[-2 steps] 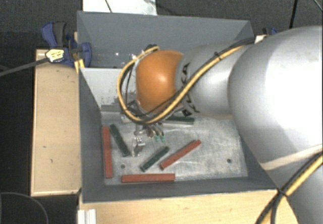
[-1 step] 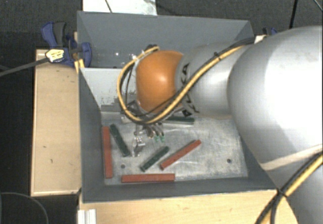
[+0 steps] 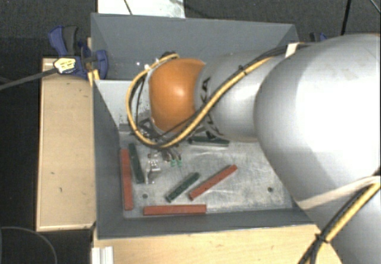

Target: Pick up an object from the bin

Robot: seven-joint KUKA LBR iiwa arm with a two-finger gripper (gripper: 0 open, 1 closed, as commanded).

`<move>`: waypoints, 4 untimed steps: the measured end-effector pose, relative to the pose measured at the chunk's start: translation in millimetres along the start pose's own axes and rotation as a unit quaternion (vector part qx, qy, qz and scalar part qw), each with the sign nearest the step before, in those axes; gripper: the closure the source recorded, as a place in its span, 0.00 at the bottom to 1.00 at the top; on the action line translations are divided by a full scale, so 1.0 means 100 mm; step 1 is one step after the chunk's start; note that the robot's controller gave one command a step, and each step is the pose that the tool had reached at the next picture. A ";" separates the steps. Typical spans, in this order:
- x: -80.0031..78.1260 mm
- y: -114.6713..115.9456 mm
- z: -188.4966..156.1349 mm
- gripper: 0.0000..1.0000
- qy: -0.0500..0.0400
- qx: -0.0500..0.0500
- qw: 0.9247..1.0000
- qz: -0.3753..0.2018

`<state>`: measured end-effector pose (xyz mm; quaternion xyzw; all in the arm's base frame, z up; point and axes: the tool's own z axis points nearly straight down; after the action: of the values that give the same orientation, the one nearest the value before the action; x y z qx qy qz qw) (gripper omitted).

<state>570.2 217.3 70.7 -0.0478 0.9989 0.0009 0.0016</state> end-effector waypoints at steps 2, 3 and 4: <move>-0.07 0.26 0.00 0.00 0.001 0.001 0.993 0.120; -0.07 0.26 0.00 0.00 0.001 0.001 0.993 0.120; -0.05 0.29 -0.07 1.00 0.000 0.000 0.988 -0.157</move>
Offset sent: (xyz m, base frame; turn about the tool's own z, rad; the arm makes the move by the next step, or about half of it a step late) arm 0.0000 0.0000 0.0000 0.0000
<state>572.1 246.1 77.9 -0.2040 0.9790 0.0003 0.0015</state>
